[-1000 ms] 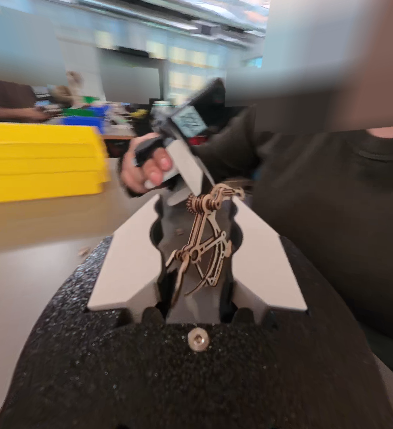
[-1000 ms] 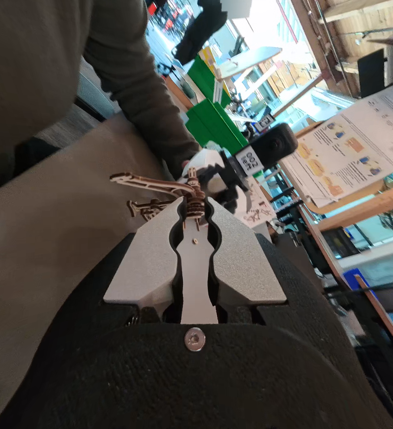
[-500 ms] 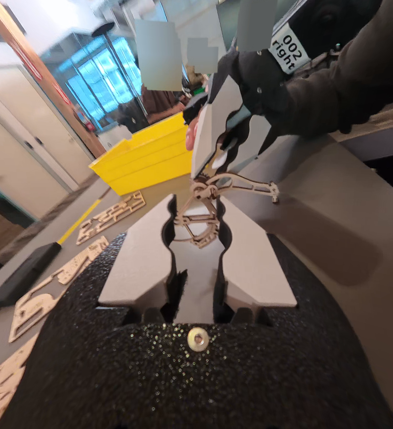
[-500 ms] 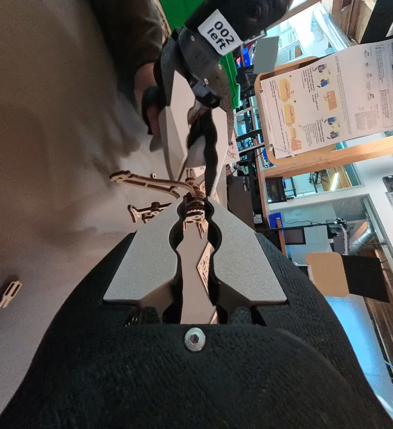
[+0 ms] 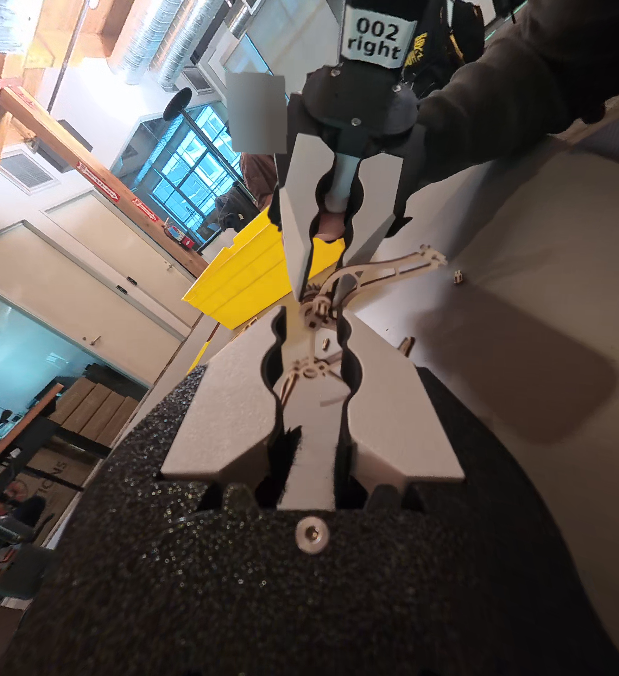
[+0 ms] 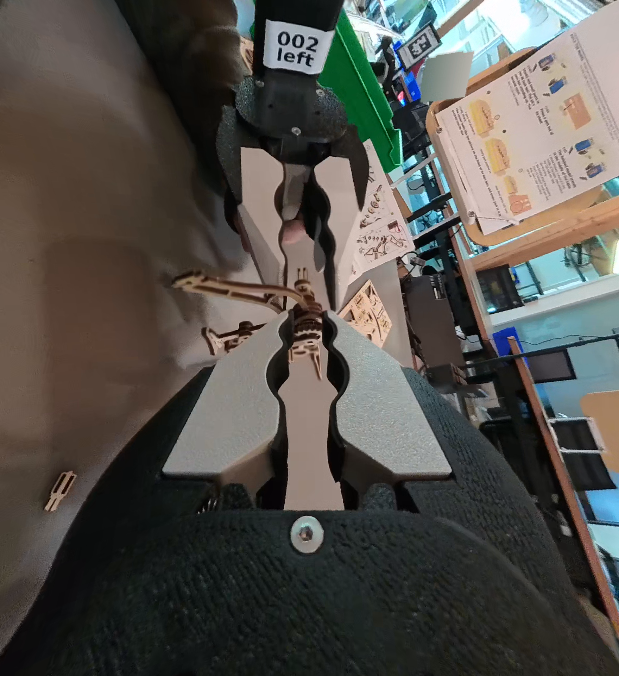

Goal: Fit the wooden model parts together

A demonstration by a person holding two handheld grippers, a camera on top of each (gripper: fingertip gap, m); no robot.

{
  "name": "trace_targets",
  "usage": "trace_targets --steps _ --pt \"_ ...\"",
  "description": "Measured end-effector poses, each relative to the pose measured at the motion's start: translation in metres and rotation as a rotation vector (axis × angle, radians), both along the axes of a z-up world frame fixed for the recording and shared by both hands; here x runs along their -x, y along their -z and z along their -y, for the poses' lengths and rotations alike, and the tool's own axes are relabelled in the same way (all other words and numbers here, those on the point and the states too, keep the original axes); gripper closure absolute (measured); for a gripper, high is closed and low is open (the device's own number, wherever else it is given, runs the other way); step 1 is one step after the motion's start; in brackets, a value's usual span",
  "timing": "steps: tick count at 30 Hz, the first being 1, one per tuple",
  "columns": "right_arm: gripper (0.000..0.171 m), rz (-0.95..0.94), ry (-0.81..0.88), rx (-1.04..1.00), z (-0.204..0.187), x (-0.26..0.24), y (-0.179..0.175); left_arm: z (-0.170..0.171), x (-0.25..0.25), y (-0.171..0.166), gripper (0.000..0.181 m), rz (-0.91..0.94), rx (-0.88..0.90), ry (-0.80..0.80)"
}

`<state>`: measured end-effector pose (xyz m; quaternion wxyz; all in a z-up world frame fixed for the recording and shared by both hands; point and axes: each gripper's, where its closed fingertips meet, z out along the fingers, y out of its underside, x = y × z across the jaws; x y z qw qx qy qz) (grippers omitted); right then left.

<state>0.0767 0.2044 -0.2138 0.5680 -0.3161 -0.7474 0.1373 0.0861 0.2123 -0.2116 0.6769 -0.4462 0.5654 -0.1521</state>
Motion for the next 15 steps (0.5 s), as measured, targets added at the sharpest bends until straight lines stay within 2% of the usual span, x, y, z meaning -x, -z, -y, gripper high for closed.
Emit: trace_targets --steps 3,5,11,15 --pt "0.158 0.0 -0.006 0.029 0.0 0.0 0.003 0.002 -0.002 0.007 0.15 -0.029 0.018 0.034" --pt "0.158 -0.008 -0.019 0.055 0.003 0.002 0.003 0.003 -0.004 0.01 0.157 -0.044 0.016 0.039" --pt "0.159 -0.058 -0.019 0.107 0.003 0.003 0.002 0.002 -0.001 0.014 0.159 -0.066 0.027 0.008" --pt "0.145 -0.095 -0.047 0.275 0.002 -0.003 0.0 0.003 0.005 0.015 0.159 -0.045 0.076 0.016"
